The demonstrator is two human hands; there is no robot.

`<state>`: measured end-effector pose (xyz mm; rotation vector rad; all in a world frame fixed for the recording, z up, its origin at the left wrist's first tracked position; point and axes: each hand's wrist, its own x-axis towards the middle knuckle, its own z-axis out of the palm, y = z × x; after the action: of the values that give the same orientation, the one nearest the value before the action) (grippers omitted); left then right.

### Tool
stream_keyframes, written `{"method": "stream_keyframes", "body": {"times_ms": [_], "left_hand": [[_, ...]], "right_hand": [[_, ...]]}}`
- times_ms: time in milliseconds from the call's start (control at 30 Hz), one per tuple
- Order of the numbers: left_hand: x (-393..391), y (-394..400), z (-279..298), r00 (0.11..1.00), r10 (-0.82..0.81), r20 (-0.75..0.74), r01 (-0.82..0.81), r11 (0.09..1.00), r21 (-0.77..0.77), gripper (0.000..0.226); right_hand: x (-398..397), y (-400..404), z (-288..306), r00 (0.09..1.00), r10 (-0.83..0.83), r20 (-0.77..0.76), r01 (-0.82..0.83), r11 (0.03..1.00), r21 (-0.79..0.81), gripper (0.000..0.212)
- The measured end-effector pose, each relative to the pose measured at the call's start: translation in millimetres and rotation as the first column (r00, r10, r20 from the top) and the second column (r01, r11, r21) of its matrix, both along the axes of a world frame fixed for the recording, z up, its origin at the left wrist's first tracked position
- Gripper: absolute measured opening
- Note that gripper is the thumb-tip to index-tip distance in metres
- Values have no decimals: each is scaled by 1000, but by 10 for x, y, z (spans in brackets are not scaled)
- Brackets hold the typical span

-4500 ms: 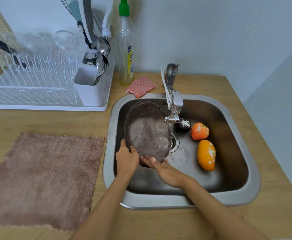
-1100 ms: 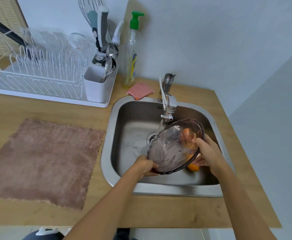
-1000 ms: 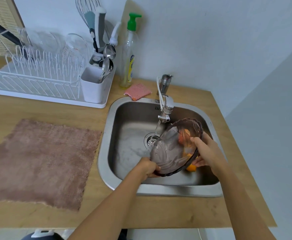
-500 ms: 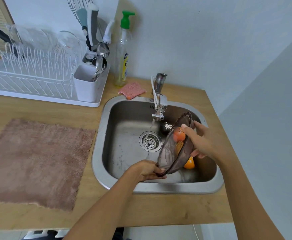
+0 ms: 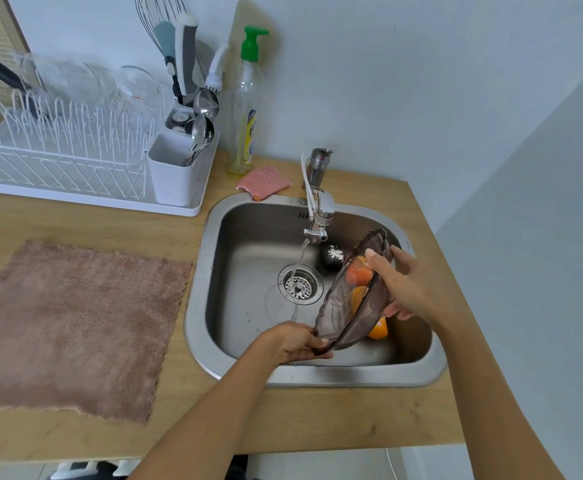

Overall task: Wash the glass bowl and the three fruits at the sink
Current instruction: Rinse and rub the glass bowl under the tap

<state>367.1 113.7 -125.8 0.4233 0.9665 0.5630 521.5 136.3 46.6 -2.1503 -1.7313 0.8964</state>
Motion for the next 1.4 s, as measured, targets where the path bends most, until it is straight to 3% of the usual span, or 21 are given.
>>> {"method": "stream_keyframes", "body": {"times_ms": [100,267,367,433,567,733,867,1067,1400], "left_hand": [[-17,-4,27,999,19,-34,-19,1000,-1,17],[-55,-28,149,981,174,-84,-171,985,40,46],[-103,-62,280,970,229,-84,-219,970,107,54],[-183,-96,394,976,194,-94,-175,968,181,55],[-464,-247,681,980,109,-165,-54,950,307,56],[-1074,-552,1011,967,79,-241,25,915,402,50],[-1675,-781,1136,940,140,-312,-1,914,406,48],[-2568,-1092,1139,889,250,-383,-95,920,380,46],[-3656,-1395,1183,778,422,-464,-221,877,427,43]], "right_hand": [[72,20,-12,998,-53,-27,52,998,-34,74],[388,-129,92,976,-218,-21,216,973,-79,27],[611,-364,63,930,-338,-145,322,939,-122,13],[706,-521,21,895,-383,-229,352,921,-165,15],[742,-793,-84,864,-396,-311,328,912,-248,42],[505,-1001,-234,772,-406,-488,242,899,-365,41],[23,-1085,-307,703,-383,-599,140,900,-412,32],[-900,-1105,-398,710,-249,-658,-12,931,-365,30],[-2063,-815,-418,664,-158,-731,-228,888,-399,29]]}}
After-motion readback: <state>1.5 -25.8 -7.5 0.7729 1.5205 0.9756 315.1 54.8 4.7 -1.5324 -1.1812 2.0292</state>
